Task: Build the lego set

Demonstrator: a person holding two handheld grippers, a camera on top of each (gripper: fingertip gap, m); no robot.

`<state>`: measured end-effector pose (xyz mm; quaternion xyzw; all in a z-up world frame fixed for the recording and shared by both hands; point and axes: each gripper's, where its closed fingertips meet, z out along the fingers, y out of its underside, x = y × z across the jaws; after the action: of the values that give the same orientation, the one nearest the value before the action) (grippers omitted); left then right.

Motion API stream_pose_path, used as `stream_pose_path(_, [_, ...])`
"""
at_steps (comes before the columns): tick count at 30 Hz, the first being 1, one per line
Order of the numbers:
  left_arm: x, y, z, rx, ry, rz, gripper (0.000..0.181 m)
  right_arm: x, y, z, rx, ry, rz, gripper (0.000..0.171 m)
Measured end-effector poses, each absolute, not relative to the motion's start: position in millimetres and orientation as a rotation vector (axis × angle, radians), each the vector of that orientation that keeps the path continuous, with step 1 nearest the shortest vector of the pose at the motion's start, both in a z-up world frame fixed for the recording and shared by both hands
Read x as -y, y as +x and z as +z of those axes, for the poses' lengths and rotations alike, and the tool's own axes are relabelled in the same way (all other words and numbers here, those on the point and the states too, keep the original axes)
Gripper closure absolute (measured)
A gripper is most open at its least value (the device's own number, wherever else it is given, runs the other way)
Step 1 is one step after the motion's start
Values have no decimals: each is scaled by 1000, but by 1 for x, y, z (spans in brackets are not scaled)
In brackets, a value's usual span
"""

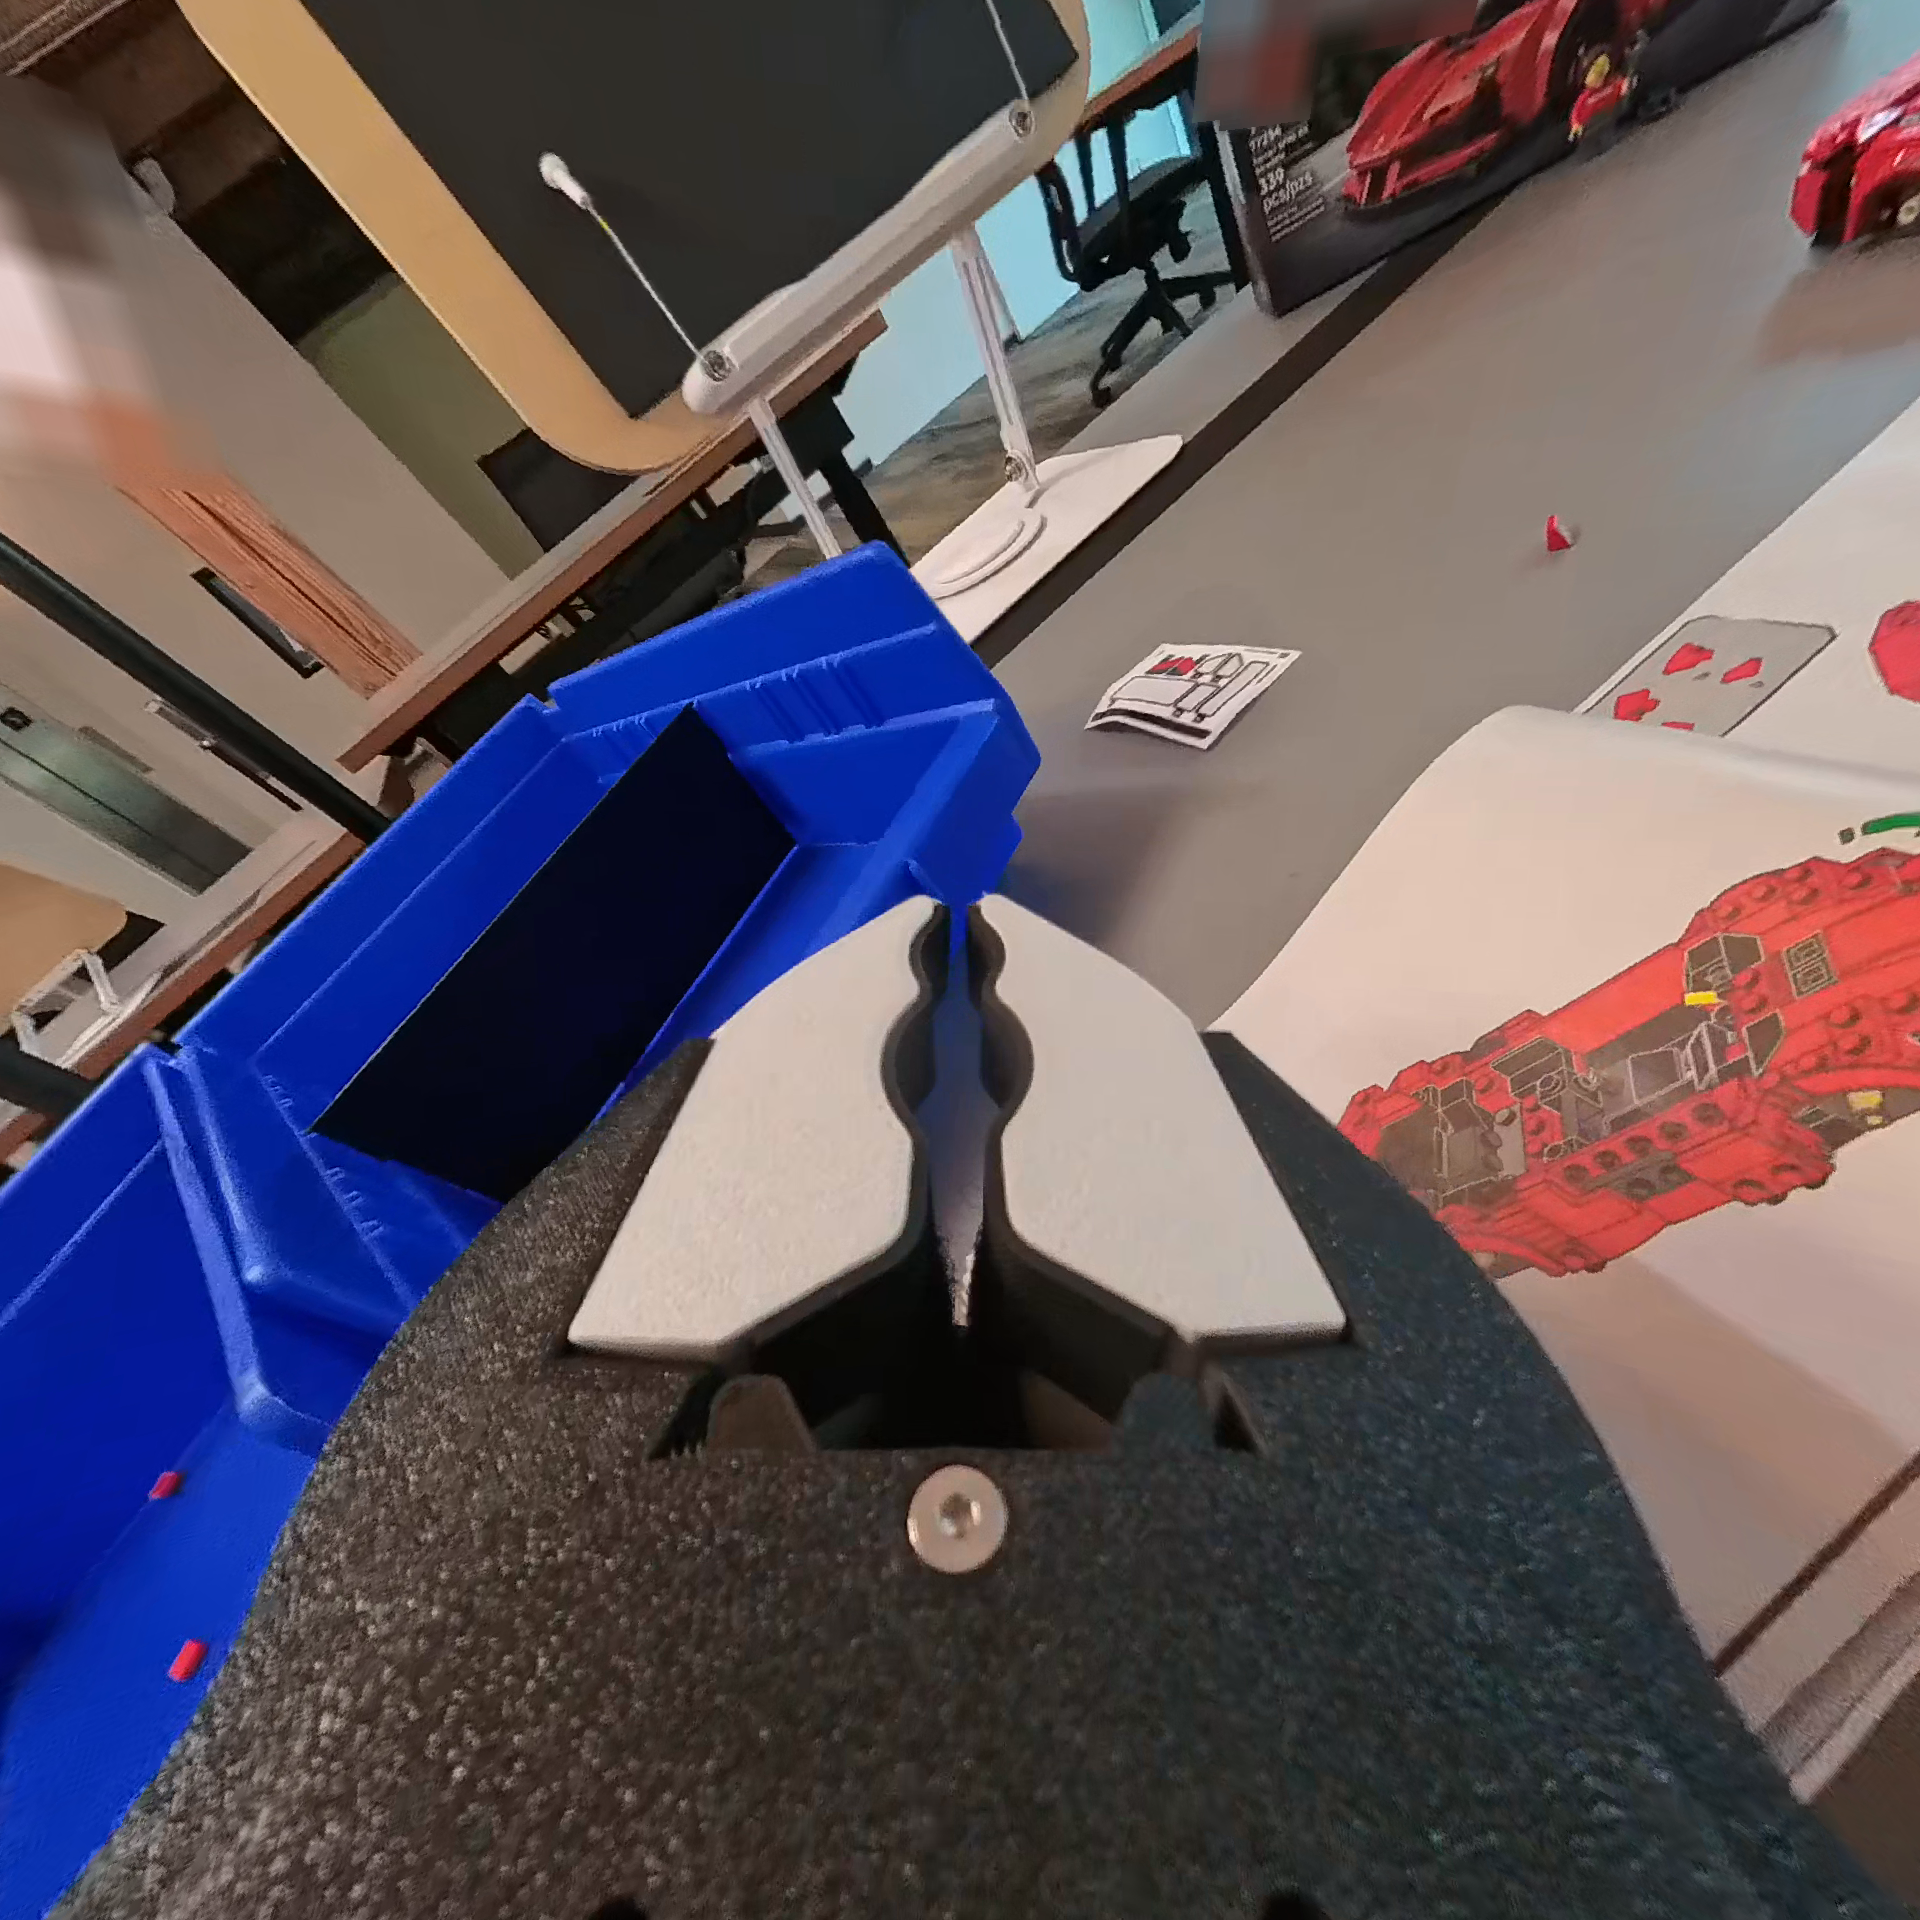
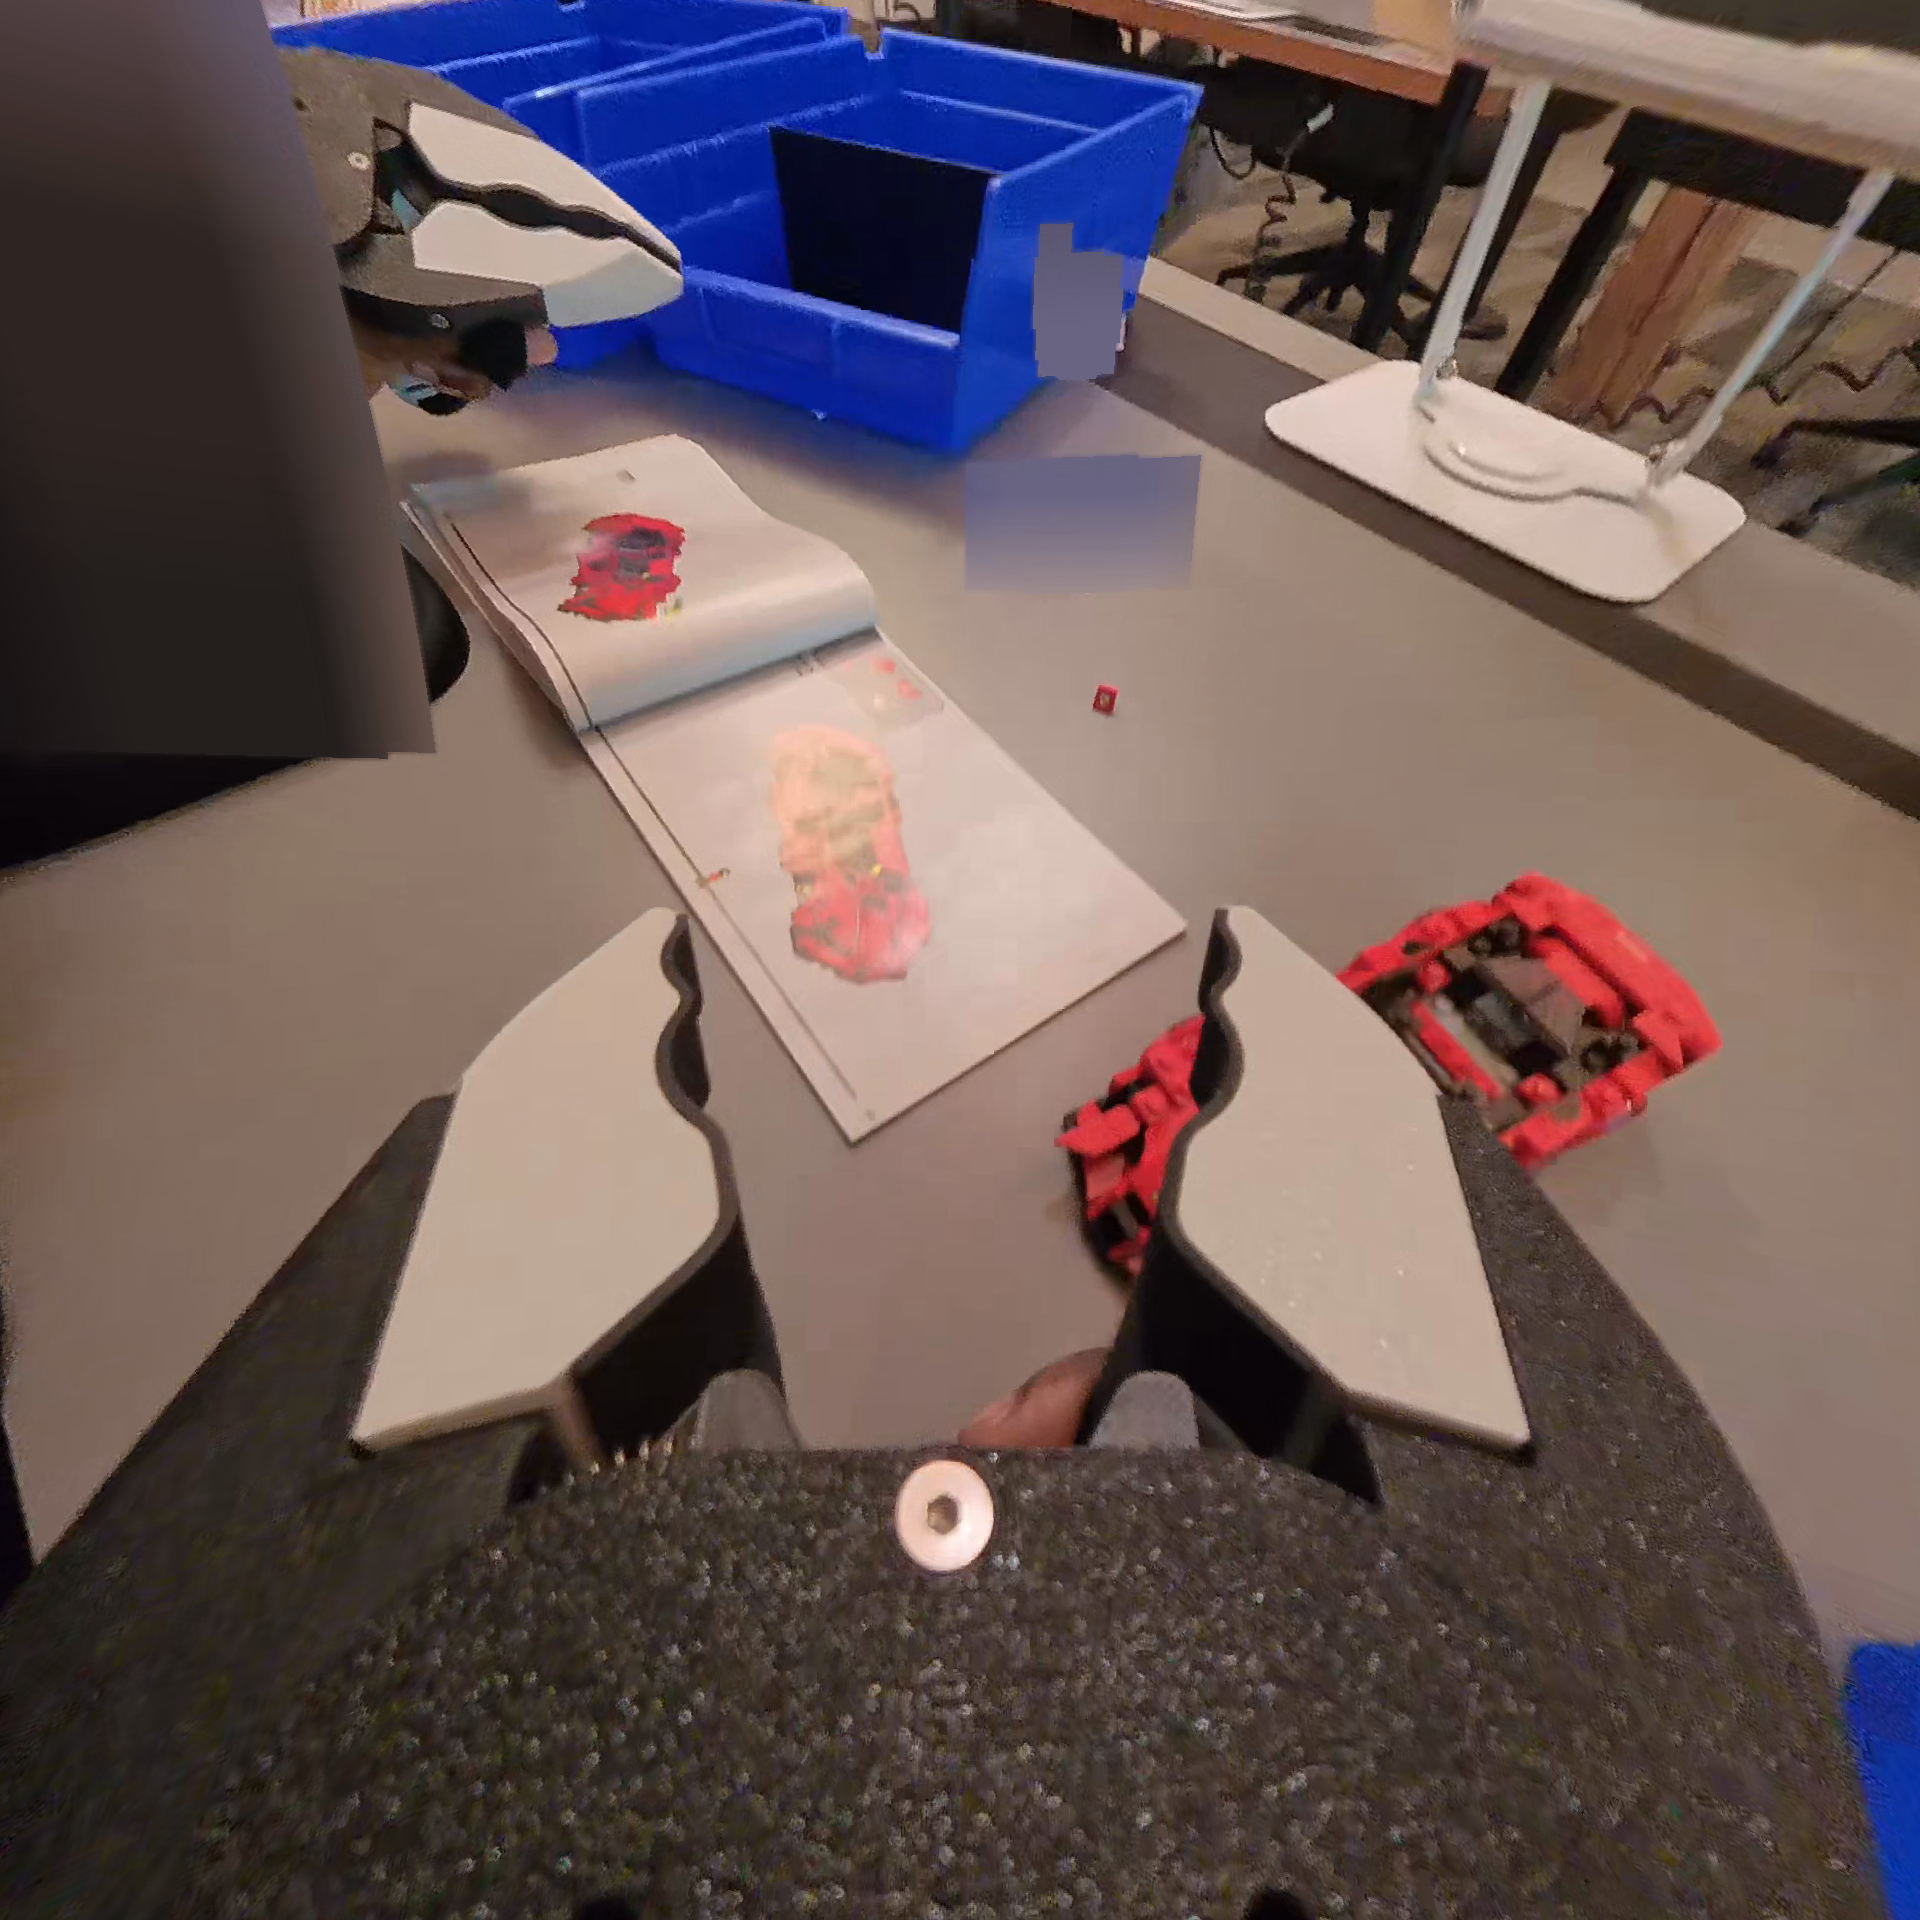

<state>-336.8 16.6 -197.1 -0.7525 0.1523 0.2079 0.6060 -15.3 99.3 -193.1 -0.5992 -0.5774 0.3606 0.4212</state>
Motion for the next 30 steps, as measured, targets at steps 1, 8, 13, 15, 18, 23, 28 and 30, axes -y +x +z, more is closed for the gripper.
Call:
stream_pose_path(1, [-17,-337,-199,-361,-1743,498,179,-101,-11,-197,1431,-1515,895,78])
stream_pose_path(8, [-19,-335,-200,-373,-1738,534,179,-108,5,-218,1293,-1544,915,79])
stream_pose_path(13, [-20,-337,-203,-379,-1742,546,179,-116,13,-220,1177,-1557,952,81])
stream_pose_path(15, [-20,-336,-204,-390,-1746,553,178,-119,16,-216,1137,-1551,962,81])
stream_pose_path(18, [-21,-334,-206,-405,-1748,556,179,-124,19,-213,1083,-1560,964,80])
stream_pose_path(23, [-22,-334,-208,-413,-1753,562,178,-123,23,-223,1111,-1622,917,78])
stream_pose_path(28, [-23,-335,-210,-448,-1755,600,178,-118,31,-240,1180,-1721,833,79])
stream_pose_path(30, [-27,-330,-210,-515,-1764,610,176,-117,35,-246,1196,-1764,820,79])
